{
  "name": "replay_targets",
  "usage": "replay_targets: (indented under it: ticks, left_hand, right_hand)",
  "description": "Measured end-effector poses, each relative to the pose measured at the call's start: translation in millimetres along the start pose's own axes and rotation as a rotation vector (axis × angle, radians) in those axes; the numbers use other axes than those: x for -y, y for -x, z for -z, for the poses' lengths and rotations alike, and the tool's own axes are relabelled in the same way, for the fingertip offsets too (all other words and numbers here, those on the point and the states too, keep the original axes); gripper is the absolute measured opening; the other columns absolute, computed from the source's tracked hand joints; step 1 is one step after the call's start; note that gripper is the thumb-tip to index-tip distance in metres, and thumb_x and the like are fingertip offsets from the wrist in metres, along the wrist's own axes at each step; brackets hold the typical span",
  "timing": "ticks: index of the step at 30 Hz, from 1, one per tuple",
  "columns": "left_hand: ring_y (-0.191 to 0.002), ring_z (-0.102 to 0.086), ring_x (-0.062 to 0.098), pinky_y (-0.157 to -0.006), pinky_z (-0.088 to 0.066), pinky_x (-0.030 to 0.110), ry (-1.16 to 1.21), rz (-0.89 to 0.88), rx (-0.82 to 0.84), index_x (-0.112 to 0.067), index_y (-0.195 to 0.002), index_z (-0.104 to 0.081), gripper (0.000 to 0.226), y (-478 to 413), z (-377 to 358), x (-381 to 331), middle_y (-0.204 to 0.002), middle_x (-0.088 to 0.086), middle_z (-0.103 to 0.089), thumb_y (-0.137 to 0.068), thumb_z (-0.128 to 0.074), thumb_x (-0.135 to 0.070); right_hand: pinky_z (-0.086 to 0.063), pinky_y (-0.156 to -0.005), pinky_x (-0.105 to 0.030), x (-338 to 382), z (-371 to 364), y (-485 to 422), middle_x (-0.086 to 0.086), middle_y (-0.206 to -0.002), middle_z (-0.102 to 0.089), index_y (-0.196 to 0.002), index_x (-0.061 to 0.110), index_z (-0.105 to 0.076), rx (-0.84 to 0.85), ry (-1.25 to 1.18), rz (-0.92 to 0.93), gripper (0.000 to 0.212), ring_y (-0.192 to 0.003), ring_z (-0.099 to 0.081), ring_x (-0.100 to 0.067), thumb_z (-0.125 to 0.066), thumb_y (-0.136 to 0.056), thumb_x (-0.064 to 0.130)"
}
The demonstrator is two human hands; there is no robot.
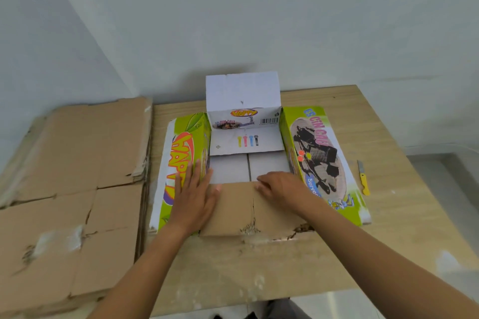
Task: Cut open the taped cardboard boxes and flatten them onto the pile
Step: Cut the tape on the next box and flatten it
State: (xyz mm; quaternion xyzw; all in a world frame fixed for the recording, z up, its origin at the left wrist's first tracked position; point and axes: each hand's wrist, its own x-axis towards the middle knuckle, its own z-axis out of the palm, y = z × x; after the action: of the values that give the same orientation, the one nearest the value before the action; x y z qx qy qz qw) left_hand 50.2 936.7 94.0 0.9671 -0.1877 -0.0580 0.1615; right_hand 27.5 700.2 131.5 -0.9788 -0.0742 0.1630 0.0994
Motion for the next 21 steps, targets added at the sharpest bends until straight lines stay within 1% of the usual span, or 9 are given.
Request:
replay_targets:
  ticks: [2, 5, 7, 11, 13, 15, 17, 19, 21]
  left_hand:
    - [-0.142, 0.023, 0.004, -0.108, 0.026, 0.026, 0.089, -0.014, -0.001, -0.030, -0.151, -0.021, 0.082, 7.5, 4.2, 2.4, -0.154, -0.012, 0.013, -0.081, 0.000, -0.066]
    - [-0.144, 0.008, -0.001, -0.115, 0.013, 0.029, 0.326, -0.046, 0.005, -0.040, -0.146, -0.022, 0.071, 15.2, 14.1, 11.9, -0.159, -0.012, -0.010, -0.083, -0.006, -0.068]
    - [-0.142, -0.001, -0.003, -0.117, 0.006, 0.030, 0.442, -0.058, -0.013, -0.035, -0.147, -0.026, 0.068, 20.0, 20.6, 17.4, -0.157, -0.010, -0.022, -0.088, -0.011, -0.067]
    - [-0.145, -0.005, 0.001, -0.116, 0.009, 0.027, 0.531, -0.073, 0.051, -0.029, -0.145, -0.037, 0.068, 25.0, 28.0, 28.9, -0.156, -0.009, -0.026, -0.093, -0.013, -0.066]
    - [-0.146, -0.006, 0.005, -0.118, 0.009, 0.034, 0.556, -0.090, 0.063, -0.031, -0.138, -0.046, 0.070, 22.8, 29.2, 33.9, -0.154, -0.010, -0.028, -0.089, -0.015, -0.071]
    - [-0.148, -0.002, 0.013, -0.119, 0.006, 0.046, 0.447, -0.084, 0.111, -0.029, -0.140, -0.042, 0.047, 18.9, 28.4, 40.1, -0.156, -0.006, -0.022, -0.099, -0.032, -0.049]
    - [-0.148, 0.004, 0.018, -0.116, 0.004, 0.050, 0.228, -0.087, 0.148, -0.028, -0.148, -0.029, 0.052, 18.1, 25.0, 45.6, -0.160, -0.003, -0.009, -0.099, -0.045, -0.036]
    - [-0.148, 0.006, 0.021, -0.115, 0.000, 0.051, 0.119, -0.049, 0.147, -0.029, -0.151, -0.022, 0.062, 18.8, 26.3, 46.9, -0.161, -0.001, -0.002, -0.097, -0.047, -0.043]
    - [-0.148, 0.005, 0.026, -0.115, -0.004, 0.053, 0.089, 0.007, 0.133, -0.030, -0.152, -0.017, 0.069, 20.5, 27.7, 47.5, -0.162, 0.003, 0.001, -0.094, -0.044, -0.054]
  right_hand:
    - [-0.044, -0.092, -0.036, 8.3, 3.6, 11.8, -0.007, -0.123, -0.062, -0.123, 0.011, -0.058, -0.103, -0.034, -0.020, 0.041, -0.110, -0.056, -0.024, -0.034, -0.101, 0.036]
    - [-0.046, -0.089, -0.038, 16.8, 7.8, 28.5, -0.006, -0.116, -0.065, -0.121, 0.013, -0.061, -0.246, -0.069, -0.020, 0.040, -0.103, -0.059, -0.025, -0.037, -0.101, 0.037]
    - [-0.047, -0.085, -0.039, 25.3, 8.2, 43.2, -0.006, -0.109, -0.068, -0.116, 0.013, -0.064, -0.315, -0.099, -0.015, 0.037, -0.099, -0.061, -0.026, -0.040, -0.100, 0.037]
    - [-0.046, -0.069, -0.035, 40.3, 7.0, 75.7, -0.002, -0.088, -0.068, -0.099, 0.014, -0.067, -0.456, -0.221, 0.011, 0.031, -0.080, -0.060, -0.024, -0.045, -0.097, 0.035]
    - [-0.046, -0.065, -0.034, 50.2, 11.4, 92.7, 0.000, -0.080, -0.067, -0.094, 0.015, -0.068, -0.519, -0.260, 0.016, 0.032, -0.072, -0.059, -0.021, -0.045, -0.092, 0.037]
    - [-0.049, -0.067, -0.035, 61.0, 19.2, 109.2, 0.002, -0.080, -0.069, -0.094, 0.017, -0.070, -0.517, -0.302, 0.001, 0.028, -0.072, -0.062, -0.019, -0.049, -0.092, 0.035]
    - [-0.052, -0.075, -0.032, 70.9, 27.2, 126.2, 0.007, -0.089, -0.073, -0.099, 0.021, -0.073, -0.456, -0.353, -0.045, 0.022, -0.080, -0.066, -0.011, -0.056, -0.093, 0.033]
    - [-0.052, -0.082, -0.028, 75.0, 31.9, 142.8, 0.012, -0.096, -0.073, -0.100, 0.025, -0.075, -0.355, -0.422, -0.102, 0.019, -0.085, -0.066, -0.002, -0.061, -0.090, 0.035]
    - [-0.052, -0.075, -0.027, 78.8, 33.9, 156.1, 0.011, -0.087, -0.074, -0.089, 0.024, -0.076, -0.222, -0.473, -0.138, 0.029, -0.076, -0.066, -0.003, -0.060, -0.087, 0.048]
